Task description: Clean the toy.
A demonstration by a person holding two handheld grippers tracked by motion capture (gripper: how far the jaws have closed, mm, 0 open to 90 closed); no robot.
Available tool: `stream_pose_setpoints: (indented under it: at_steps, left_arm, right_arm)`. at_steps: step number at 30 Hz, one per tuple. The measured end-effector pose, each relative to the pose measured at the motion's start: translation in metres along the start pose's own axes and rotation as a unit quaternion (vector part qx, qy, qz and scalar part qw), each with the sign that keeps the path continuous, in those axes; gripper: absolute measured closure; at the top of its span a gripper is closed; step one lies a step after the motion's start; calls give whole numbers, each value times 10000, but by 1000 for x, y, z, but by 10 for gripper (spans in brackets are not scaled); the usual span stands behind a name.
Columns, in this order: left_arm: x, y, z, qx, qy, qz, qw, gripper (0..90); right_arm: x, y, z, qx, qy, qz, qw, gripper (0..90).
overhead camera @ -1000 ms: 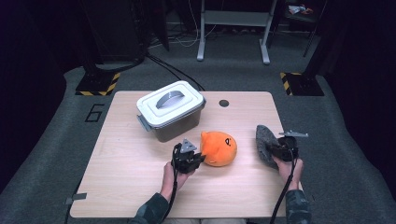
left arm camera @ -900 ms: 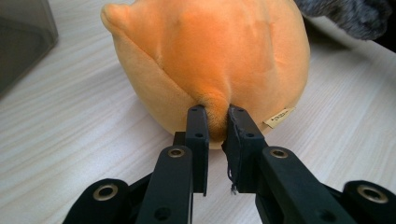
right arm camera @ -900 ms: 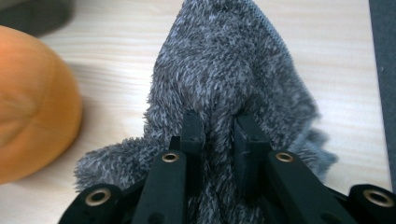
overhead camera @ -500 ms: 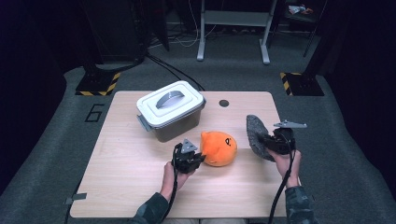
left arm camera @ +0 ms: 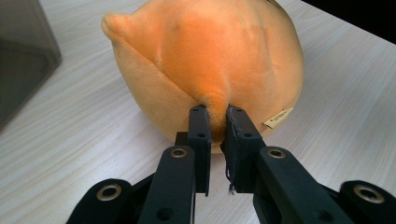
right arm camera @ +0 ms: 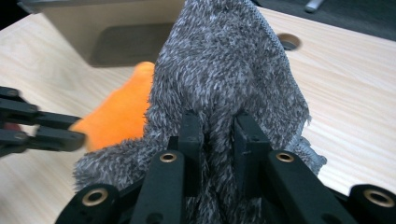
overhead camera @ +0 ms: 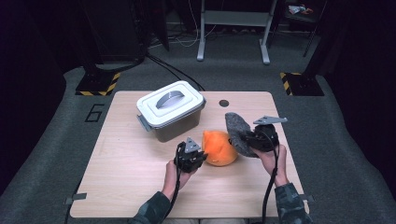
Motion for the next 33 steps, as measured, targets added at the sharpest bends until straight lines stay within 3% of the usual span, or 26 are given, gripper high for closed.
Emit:
stream_pose_setpoints:
  at_steps: [8,16,18,24,33]
  left_arm:
    - [-2,-1,0,5,-37,33,10000,819]
    - [-6,-3,0,-2,-80,159,9998,818]
    - [-6,-4,-1,12,-101,182,9998,818]
    - [-6,-5,1,0,-46,188,9998,823]
    - [-4,-4,1,-27,-22,84,10000,825]
  right_arm:
    - [-19,29,34,-210,329,-523,9979,751]
    - [-26,46,54,-366,500,-662,9959,746]
    - [-26,48,59,-406,567,-731,9949,745]
    - [-18,51,75,-228,794,-917,9923,746]
    - [-16,46,72,-165,732,-841,9936,745]
Point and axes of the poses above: each handheld gripper's, and its own axes: z roughly forward along the jaws, x roughly out of its underside, y roughly to its left, the point moved 1 cm from there along z, roughly forward along the jaws, and after that the axes turned 15 degrees about -x, right-handed, at the moved point
